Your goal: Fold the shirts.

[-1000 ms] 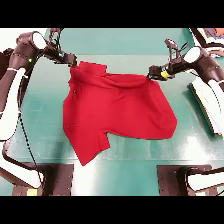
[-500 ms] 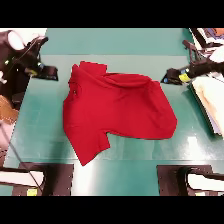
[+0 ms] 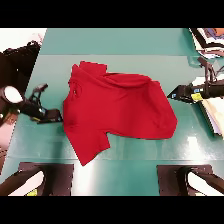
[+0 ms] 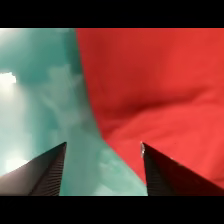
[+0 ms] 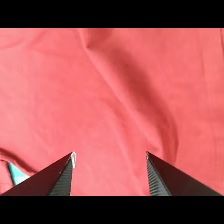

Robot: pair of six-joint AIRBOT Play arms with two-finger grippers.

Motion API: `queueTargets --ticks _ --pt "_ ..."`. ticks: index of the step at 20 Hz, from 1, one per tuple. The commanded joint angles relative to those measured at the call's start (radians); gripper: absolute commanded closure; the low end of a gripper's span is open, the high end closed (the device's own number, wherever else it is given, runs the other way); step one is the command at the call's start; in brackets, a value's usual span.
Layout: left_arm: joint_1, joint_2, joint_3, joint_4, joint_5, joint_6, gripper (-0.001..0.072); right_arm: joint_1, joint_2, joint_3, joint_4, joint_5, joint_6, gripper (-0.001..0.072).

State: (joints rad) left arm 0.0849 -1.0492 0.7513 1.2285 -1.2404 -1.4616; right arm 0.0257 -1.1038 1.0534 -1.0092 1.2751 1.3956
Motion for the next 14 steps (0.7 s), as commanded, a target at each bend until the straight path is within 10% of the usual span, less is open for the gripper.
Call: queueTargets --ticks 1,8,10,14 --pt "0.003 0.050 -0.186 -0.135 0.092 0.001 0.0164 -0.027 0.062 -0.048 0.022 0.006 -0.007 0.0188" --pt "0.003 0.050 -0.222 -0.166 0.209 0.002 0.0199 -0.027 0.079 -0.049 0.004 0.011 -0.007 0.0192" --pt "0.003 0.050 -0.221 -0.167 0.229 0.003 0.0678 -0.027 0.079 -0.059 -0.046 0.029 -0.006 0.0193" --pt "0.003 0.050 -0.190 -0.167 0.210 0.005 0.0681 -0.106 0.079 -0.193 -0.060 0.060 -0.006 0.0193"
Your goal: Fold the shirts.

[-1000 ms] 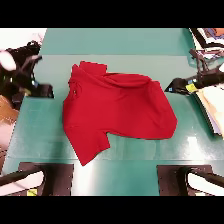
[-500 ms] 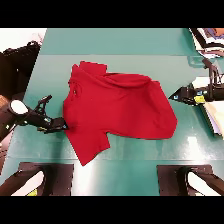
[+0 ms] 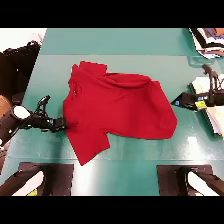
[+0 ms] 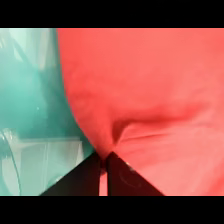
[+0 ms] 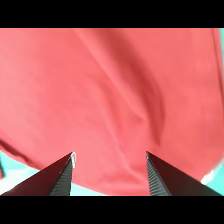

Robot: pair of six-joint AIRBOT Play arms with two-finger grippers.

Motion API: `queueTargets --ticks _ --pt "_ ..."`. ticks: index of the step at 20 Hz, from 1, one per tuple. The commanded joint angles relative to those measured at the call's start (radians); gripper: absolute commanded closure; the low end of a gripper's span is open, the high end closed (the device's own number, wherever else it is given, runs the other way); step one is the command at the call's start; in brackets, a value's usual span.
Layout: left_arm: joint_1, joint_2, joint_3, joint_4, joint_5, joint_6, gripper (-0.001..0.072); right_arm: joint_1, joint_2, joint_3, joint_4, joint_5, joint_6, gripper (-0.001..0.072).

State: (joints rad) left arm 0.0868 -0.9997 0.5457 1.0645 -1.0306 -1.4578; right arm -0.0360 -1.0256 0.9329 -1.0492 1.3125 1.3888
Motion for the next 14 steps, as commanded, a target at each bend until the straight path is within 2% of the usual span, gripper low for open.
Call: queueTargets --ticks 1,5,9,10,12,14 --pt "0.001 0.002 0.029 -0.003 -0.007 0.008 0.0681 -0.084 0.001 -0.121 -0.024 0.022 0.001 0.0193" --pt "0.001 0.002 0.084 -0.004 -0.017 0.019 0.0681 -0.202 0.001 -0.302 -0.024 -0.010 -0.002 0.0193" --pt "0.001 0.002 0.093 -0.007 -0.018 0.019 0.0681 -0.175 0.000 -0.412 -0.015 -0.114 -0.002 0.0215" --pt "0.001 0.002 0.093 -0.007 -0.018 0.019 0.0681 -0.153 0.001 -0.422 -0.015 -0.131 -0.002 0.0256" --pt "0.001 0.002 0.093 -0.007 -0.020 0.019 0.0681 -0.097 0.001 -0.421 -0.015 -0.163 -0.002 0.0441" --pt "0.001 0.008 0.101 -0.006 -0.025 0.019 0.0681 -0.045 0.001 -0.391 -0.019 -0.178 -0.003 0.0695"
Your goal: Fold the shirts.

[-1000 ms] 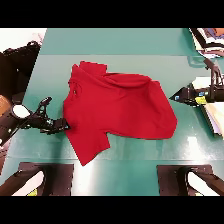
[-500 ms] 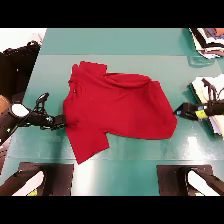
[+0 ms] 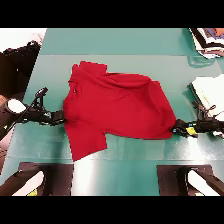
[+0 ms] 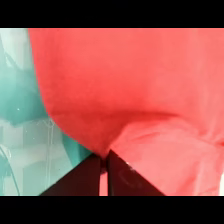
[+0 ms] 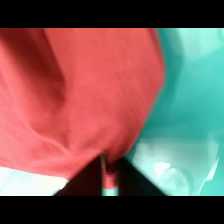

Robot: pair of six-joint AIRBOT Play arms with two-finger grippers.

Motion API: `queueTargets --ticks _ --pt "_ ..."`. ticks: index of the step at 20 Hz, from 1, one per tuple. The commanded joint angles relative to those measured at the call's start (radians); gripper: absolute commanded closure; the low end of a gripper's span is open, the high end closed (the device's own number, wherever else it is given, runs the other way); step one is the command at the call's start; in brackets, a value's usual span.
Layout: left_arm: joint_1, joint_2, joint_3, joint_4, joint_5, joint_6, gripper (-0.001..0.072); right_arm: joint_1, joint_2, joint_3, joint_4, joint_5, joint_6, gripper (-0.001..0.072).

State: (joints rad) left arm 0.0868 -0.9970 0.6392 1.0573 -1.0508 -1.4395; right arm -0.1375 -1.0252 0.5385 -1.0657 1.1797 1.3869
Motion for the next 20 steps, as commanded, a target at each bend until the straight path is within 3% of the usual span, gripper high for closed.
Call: queueTargets --ticks 1,5,12,16,20 --pt "0.001 0.020 0.021 0.001 -0.005 0.000 0.0681 0.070 0.001 0.031 -0.005 -0.045 -0.001 0.0698" --pt "0.001 0.153 0.226 0.032 -0.043 -0.005 0.0682 0.078 0.070 0.251 -0.003 -0.028 -0.001 0.0699" --pt "0.001 0.244 0.986 0.066 -0.065 -0.001 0.0681 0.057 0.265 0.837 -0.037 -0.163 -0.002 0.0698" --pt "0.001 0.244 1.327 0.089 -0.061 -0.025 0.0682 -0.019 0.323 1.060 -0.037 -0.150 -0.025 0.0698" --pt "0.001 0.244 1.533 0.094 -0.023 -0.031 0.0682 -0.140 0.357 1.226 -0.037 -0.061 -0.028 0.0698"
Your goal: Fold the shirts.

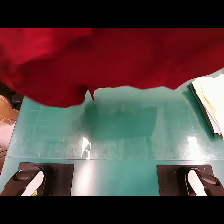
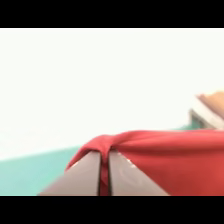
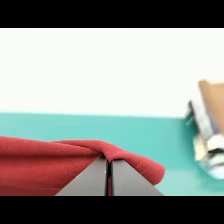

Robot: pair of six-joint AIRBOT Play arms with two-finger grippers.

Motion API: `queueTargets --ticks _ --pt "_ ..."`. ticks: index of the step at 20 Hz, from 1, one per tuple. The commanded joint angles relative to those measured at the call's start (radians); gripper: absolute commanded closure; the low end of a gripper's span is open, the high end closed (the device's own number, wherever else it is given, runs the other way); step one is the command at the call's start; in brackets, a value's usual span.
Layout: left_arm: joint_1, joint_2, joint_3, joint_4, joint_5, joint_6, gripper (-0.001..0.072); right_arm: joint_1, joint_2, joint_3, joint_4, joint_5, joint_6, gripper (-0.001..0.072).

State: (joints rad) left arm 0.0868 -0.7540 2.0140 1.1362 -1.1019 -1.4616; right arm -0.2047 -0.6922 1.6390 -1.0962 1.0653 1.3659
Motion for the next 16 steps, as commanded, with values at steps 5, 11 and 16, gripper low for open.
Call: queueTargets --ticks 5,11,16 --pt "0.001 -0.022 0.182 0.012 0.021 -0.008 0.0682 -0.161 -0.082 0.348 0.008 0.223 -0.005 0.0698" --pt "0.001 -0.130 -0.185 0.007 -0.086 -0.005 0.0682 -0.005 -0.378 0.322 0.019 0.468 0.016 0.0698" --pt "0.000 -0.402 -0.453 0.005 -0.169 0.029 0.0681 0.132 -0.643 0.051 -0.011 0.460 0.037 0.0699"
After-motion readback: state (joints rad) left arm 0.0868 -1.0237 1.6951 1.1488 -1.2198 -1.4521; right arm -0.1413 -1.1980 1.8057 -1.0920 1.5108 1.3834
